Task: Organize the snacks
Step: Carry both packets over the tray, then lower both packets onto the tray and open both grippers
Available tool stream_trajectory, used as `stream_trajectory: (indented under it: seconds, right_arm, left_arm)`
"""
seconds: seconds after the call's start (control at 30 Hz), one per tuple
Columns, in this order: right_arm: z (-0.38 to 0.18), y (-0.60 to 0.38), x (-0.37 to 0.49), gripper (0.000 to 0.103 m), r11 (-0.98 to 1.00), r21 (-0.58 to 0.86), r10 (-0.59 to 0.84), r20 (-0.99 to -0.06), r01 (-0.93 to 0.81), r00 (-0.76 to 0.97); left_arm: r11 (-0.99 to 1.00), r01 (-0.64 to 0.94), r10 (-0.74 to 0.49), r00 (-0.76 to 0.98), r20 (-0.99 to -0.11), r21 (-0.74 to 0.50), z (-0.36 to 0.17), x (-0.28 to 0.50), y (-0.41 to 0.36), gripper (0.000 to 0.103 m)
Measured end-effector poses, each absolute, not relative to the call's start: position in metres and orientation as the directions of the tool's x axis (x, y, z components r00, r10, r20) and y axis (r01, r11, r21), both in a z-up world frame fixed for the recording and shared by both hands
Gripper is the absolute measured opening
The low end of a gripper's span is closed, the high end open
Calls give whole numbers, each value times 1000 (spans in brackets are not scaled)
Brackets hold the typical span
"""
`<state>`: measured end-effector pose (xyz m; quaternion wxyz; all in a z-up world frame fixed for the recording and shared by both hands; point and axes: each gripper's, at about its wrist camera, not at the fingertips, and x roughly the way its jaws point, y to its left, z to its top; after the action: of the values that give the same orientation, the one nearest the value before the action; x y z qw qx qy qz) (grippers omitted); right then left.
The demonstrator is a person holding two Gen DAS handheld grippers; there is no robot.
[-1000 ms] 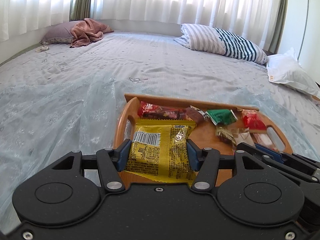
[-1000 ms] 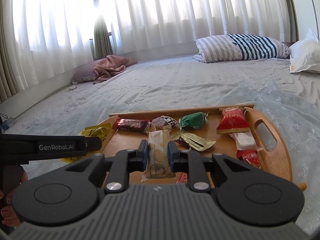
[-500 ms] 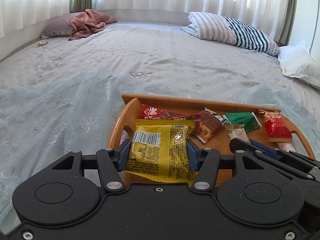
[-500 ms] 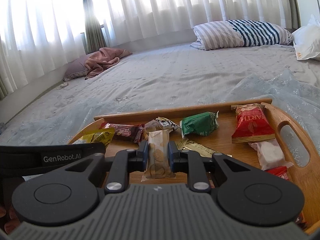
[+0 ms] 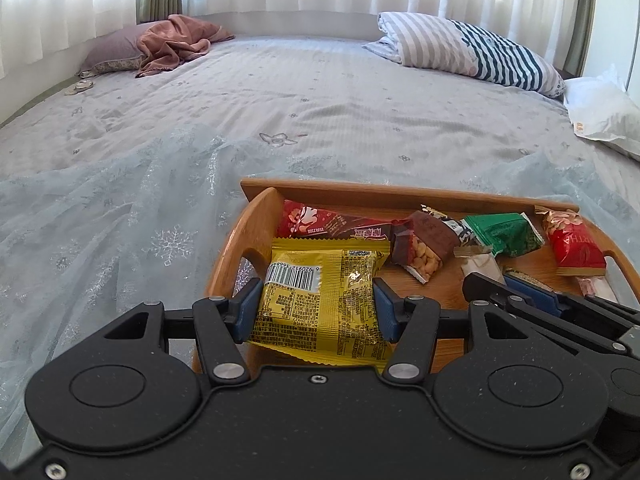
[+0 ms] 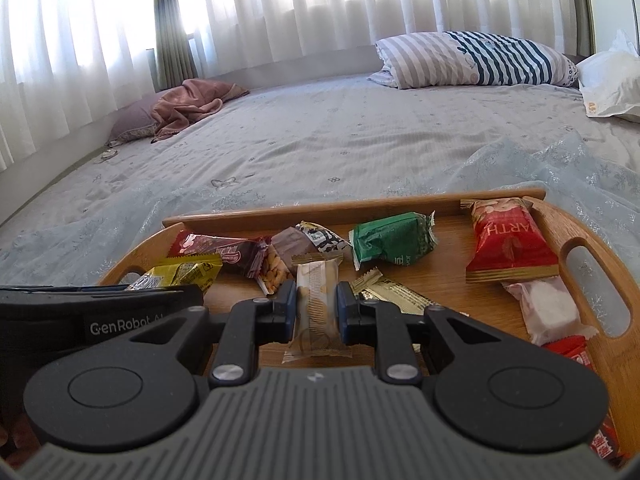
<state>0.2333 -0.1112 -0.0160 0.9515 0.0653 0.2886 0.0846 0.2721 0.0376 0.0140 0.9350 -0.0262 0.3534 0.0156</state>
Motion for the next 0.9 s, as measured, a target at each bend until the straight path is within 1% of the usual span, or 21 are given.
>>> stream_trajectory:
  seconds: [0.33, 0.63, 0.8, 0.83, 0.9]
  right_arm:
    - [-17, -108, 239, 24, 980, 167, 182, -573, -104, 799]
    - [-18, -108, 239, 25, 981, 167, 181, -575, -102, 798]
    - [-15, -110, 239, 30, 977, 186, 198, -582, -109, 789]
    - [-13, -111, 237, 36, 976, 185, 201, -578, -113, 791]
    - [-8, -113, 233, 40, 977, 173, 202, -565, -124, 800]
  left_arm:
    - [999, -42, 13, 752, -660, -28, 13, 271, 36, 55]
    - [999, -42, 19, 752, -659, -19, 13, 270, 35, 55]
    - [999, -39, 10, 741, -671, -28, 16, 272, 36, 56]
    - [999, -41, 7, 740, -673, -35, 17, 272, 37, 56]
    - [998, -46, 3, 743, -670, -46, 21, 271, 38, 57]
